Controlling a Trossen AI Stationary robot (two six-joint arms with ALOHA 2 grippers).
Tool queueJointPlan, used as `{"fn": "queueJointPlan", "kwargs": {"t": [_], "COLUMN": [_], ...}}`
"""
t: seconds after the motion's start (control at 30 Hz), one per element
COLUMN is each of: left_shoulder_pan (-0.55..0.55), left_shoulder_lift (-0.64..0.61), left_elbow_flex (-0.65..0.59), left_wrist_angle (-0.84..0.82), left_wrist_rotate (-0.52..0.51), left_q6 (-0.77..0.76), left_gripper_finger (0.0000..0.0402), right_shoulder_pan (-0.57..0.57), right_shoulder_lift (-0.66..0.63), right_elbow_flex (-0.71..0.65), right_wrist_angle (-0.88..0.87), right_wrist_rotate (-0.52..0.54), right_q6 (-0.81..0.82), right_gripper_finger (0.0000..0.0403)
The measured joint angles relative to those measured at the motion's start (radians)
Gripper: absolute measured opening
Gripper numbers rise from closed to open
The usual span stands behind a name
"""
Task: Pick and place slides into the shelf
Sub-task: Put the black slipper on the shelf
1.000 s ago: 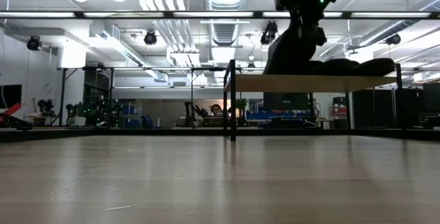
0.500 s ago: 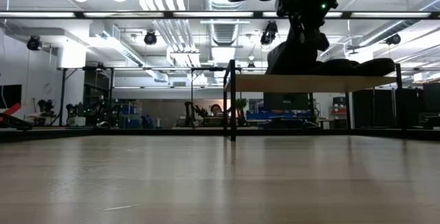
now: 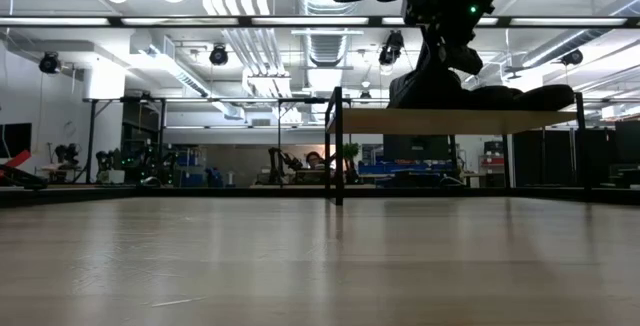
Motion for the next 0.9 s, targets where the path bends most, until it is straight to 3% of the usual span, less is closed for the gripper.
{"fn": "queueJointPlan", "kwargs": {"t": [0.3,0.9], "left_shoulder_pan": [0.0,-0.001], "left_shoulder_lift": [0.0,0.0], "left_elbow_flex": [0.0,0.0], "left_wrist_angle": [0.0,0.0], "left_wrist_rotate": [0.0,0.0], "left_q6": [0.0,-0.003], "left_gripper_finger": [0.0224,0.0224], "right_shoulder_pan": [0.0,0.029], "right_shoulder_lift": [0.0,-0.012], "right_elbow_flex": [0.0,0.055], "right_wrist_angle": [-0.026,-0.128], "right_wrist_rotate": [0.001,0.004], "right_q6": [0.001,0.142], "right_gripper_finger": [0.0165,0.0216]}}
